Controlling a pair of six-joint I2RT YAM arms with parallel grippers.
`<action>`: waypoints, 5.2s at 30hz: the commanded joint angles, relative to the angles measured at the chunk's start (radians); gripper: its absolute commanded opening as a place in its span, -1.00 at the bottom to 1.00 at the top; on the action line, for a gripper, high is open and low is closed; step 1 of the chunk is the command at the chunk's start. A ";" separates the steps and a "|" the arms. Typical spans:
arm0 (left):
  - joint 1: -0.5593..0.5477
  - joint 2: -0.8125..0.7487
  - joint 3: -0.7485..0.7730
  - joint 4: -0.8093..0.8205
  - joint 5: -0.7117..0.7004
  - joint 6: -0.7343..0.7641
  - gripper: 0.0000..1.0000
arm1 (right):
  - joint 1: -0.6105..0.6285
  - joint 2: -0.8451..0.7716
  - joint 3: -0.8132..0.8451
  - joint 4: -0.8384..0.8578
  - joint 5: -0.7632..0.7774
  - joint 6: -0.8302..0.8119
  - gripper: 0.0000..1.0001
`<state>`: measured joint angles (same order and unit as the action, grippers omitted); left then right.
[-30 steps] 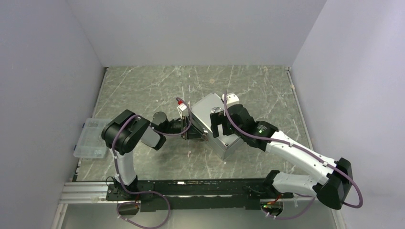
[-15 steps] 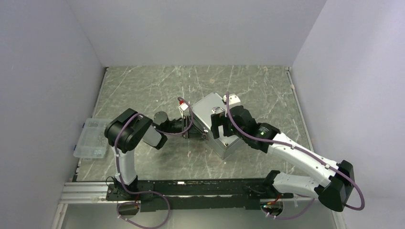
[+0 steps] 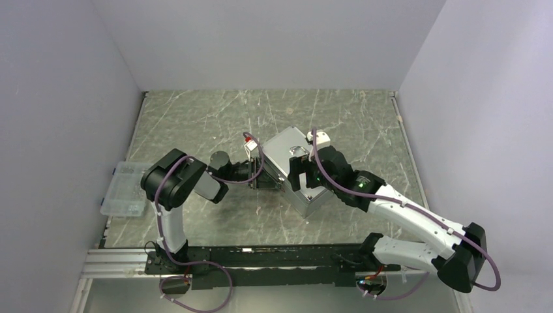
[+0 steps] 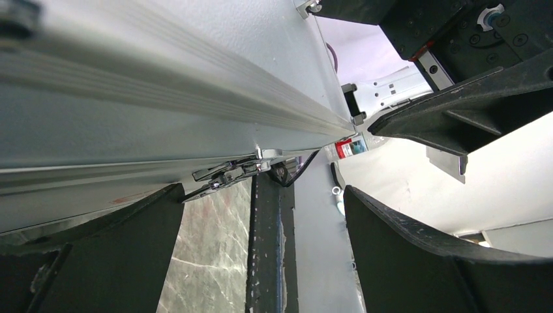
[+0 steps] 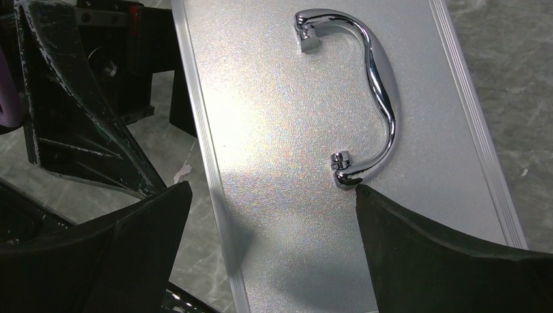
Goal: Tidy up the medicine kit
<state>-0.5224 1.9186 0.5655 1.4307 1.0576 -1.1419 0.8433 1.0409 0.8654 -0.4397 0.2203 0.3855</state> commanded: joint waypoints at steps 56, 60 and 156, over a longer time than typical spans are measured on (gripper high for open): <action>-0.043 -0.218 0.035 0.209 0.051 -0.039 0.89 | 0.006 0.010 -0.070 -0.109 -0.111 0.039 1.00; -0.050 -0.251 0.018 0.164 0.054 -0.020 0.89 | 0.007 0.010 -0.072 -0.112 -0.113 0.034 1.00; -0.135 -1.251 0.566 -2.261 -1.294 0.786 0.99 | 0.063 -0.108 0.258 -0.469 0.659 0.258 1.00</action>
<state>-0.6563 0.7128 1.0790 -0.7517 -0.0452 -0.4088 0.9039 0.9695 1.1019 -0.8330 0.8032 0.6106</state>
